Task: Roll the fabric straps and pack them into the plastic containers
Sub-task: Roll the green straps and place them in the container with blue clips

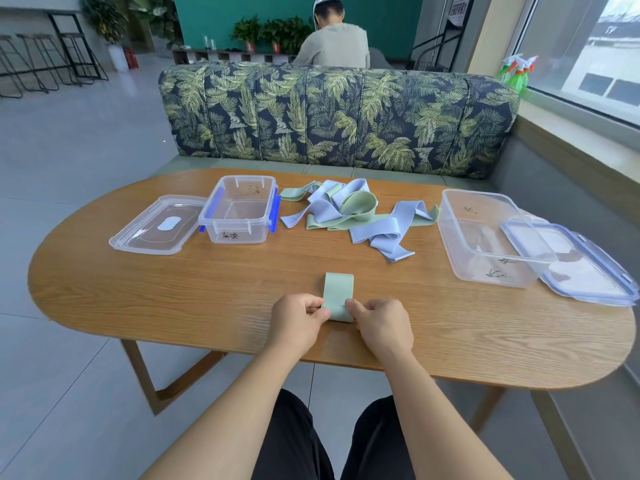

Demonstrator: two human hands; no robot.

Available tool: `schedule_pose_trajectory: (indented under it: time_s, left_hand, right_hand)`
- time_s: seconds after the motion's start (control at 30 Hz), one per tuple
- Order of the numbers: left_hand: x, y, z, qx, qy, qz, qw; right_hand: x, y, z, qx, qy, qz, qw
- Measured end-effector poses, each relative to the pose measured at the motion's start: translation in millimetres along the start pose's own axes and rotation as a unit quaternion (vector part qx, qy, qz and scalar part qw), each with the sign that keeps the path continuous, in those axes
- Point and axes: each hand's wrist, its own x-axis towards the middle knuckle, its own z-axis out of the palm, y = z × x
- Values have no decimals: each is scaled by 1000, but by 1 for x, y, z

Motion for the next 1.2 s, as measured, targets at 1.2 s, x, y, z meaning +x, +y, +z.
schedule_pose_trajectory:
  time_s: [1.2]
  left_hand:
    - [-16, 7, 5, 16, -10, -5, 1000]
  right_hand:
    - [-12, 4, -17, -10, -30, 26, 999]
